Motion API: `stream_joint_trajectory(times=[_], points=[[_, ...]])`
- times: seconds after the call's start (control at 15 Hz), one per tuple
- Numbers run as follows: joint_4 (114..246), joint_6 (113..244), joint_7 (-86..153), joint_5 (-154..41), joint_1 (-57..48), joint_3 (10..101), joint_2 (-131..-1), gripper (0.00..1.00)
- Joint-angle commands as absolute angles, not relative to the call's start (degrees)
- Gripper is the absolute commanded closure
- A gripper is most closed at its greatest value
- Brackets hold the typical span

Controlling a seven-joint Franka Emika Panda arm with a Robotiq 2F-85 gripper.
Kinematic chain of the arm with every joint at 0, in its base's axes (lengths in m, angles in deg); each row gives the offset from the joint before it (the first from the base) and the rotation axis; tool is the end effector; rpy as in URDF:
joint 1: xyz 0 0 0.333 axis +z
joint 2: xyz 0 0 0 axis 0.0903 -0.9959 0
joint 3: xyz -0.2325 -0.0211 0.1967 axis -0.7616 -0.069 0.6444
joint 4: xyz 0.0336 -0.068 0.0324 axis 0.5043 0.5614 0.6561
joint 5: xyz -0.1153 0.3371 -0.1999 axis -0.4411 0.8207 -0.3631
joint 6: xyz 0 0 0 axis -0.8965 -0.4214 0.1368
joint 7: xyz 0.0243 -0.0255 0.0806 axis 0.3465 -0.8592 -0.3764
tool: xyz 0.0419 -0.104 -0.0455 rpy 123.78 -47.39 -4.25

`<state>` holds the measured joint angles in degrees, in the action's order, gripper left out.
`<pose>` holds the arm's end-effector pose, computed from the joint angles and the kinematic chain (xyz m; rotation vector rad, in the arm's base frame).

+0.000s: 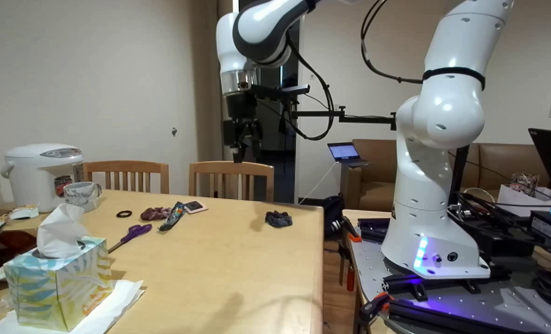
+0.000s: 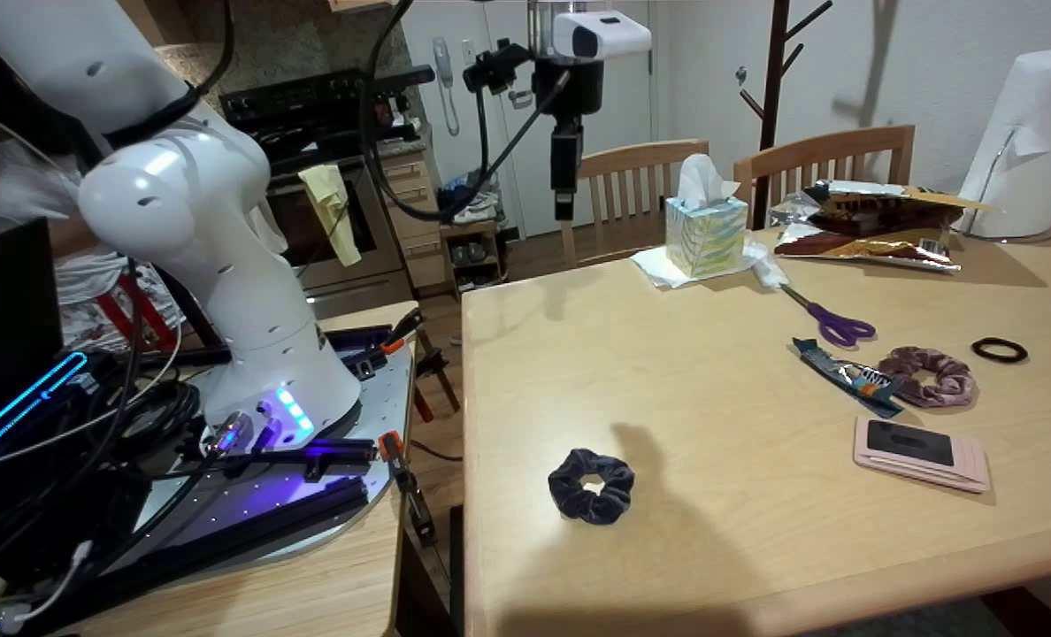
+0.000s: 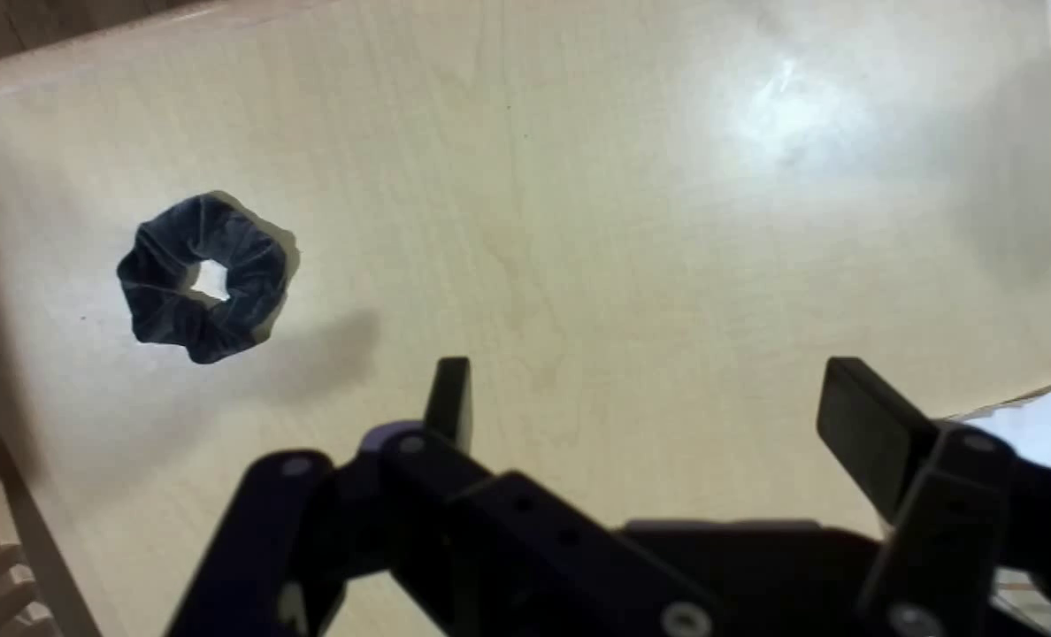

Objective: Move the gray scrunchie to the middle of the table

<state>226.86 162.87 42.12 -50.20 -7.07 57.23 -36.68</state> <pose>0.4533 -0.0263 0.3478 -3.0538 0.4978 0.2016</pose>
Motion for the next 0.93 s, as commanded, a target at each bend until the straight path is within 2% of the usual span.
stream_joint_trajectory(times=[0.0,0.4,0.87], points=[[226.7,164.8,47.0,-52.3,-9.8,56.8,-41.2,0.00],[229.2,165.2,49.1,-44.3,-11.6,53.0,-44.3,0.00],[237.2,169.2,47.7,-24.2,-12.7,49.9,-43.2,0.00]])
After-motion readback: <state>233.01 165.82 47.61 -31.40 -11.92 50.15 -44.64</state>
